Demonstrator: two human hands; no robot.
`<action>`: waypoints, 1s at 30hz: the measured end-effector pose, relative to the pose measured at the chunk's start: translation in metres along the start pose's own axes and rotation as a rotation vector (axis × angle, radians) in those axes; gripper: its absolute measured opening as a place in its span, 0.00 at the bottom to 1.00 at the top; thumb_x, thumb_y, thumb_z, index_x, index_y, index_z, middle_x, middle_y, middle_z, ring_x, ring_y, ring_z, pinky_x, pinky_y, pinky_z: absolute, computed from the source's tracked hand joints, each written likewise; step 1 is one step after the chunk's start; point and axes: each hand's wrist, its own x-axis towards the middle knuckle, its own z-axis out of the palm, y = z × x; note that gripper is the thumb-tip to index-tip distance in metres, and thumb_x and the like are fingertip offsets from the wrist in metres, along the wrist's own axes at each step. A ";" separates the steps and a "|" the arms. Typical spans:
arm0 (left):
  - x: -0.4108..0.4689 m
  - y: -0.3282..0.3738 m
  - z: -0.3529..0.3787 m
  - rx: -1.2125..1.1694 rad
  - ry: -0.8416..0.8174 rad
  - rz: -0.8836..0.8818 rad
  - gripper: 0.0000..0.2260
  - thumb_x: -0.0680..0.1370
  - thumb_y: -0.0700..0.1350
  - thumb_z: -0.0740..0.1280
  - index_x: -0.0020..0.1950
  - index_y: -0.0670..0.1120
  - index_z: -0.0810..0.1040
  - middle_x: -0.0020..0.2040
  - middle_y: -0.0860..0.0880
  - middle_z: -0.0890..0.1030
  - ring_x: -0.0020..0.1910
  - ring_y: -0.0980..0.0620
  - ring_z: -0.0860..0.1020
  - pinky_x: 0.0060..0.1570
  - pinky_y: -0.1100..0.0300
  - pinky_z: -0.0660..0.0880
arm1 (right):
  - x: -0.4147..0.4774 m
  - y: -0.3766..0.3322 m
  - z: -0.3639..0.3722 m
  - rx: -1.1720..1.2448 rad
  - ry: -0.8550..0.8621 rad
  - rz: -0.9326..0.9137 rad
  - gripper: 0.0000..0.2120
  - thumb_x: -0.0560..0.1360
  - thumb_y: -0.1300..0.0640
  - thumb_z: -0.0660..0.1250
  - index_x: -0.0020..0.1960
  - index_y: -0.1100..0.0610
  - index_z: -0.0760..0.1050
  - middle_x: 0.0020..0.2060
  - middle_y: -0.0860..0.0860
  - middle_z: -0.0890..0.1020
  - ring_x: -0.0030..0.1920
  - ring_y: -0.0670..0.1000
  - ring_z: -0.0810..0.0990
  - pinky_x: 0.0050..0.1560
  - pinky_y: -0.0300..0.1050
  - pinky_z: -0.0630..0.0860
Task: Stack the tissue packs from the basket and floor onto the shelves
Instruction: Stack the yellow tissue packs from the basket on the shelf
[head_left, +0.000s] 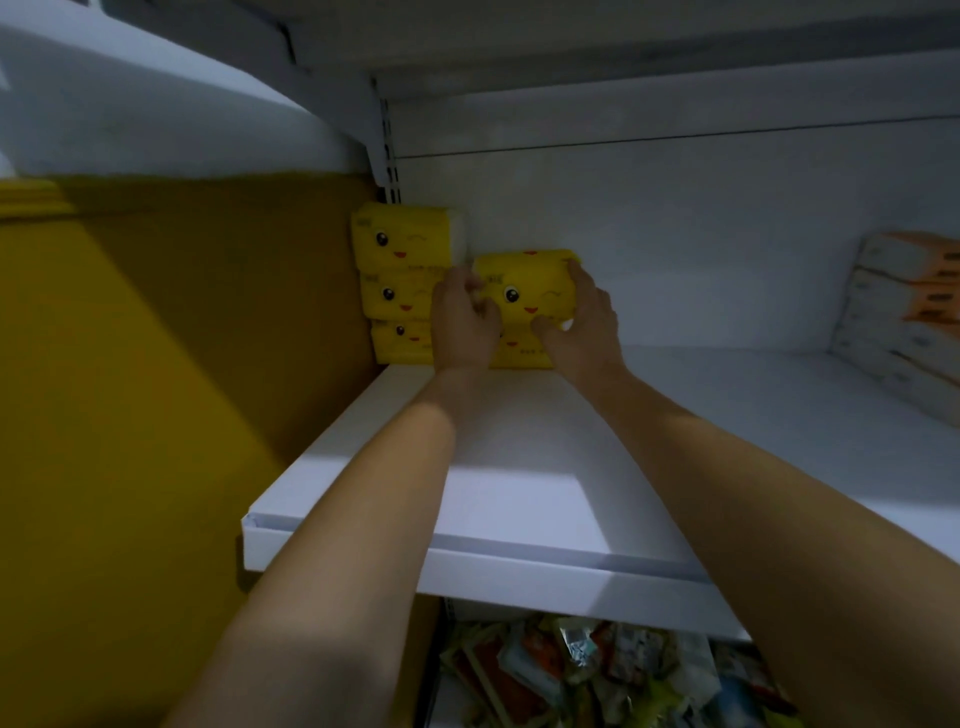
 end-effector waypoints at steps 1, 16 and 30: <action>-0.002 0.001 0.003 0.002 -0.016 0.017 0.11 0.73 0.32 0.62 0.55 0.35 0.73 0.55 0.37 0.74 0.46 0.47 0.73 0.50 0.57 0.70 | 0.000 0.002 -0.001 -0.003 0.031 -0.007 0.33 0.75 0.59 0.65 0.75 0.53 0.54 0.70 0.57 0.63 0.69 0.58 0.62 0.66 0.46 0.61; -0.019 -0.009 -0.016 0.524 -0.336 0.094 0.23 0.81 0.44 0.57 0.74 0.40 0.57 0.76 0.42 0.55 0.73 0.44 0.59 0.68 0.56 0.60 | -0.007 -0.008 -0.015 -0.397 -0.308 0.020 0.38 0.77 0.49 0.63 0.76 0.51 0.40 0.76 0.55 0.43 0.75 0.61 0.48 0.72 0.52 0.50; -0.147 0.071 -0.126 0.700 -0.457 0.147 0.23 0.82 0.50 0.51 0.76 0.42 0.55 0.71 0.39 0.65 0.70 0.41 0.63 0.66 0.49 0.62 | -0.179 -0.077 -0.084 -0.665 -0.461 -0.249 0.29 0.80 0.46 0.55 0.76 0.52 0.50 0.76 0.53 0.52 0.74 0.56 0.55 0.72 0.52 0.53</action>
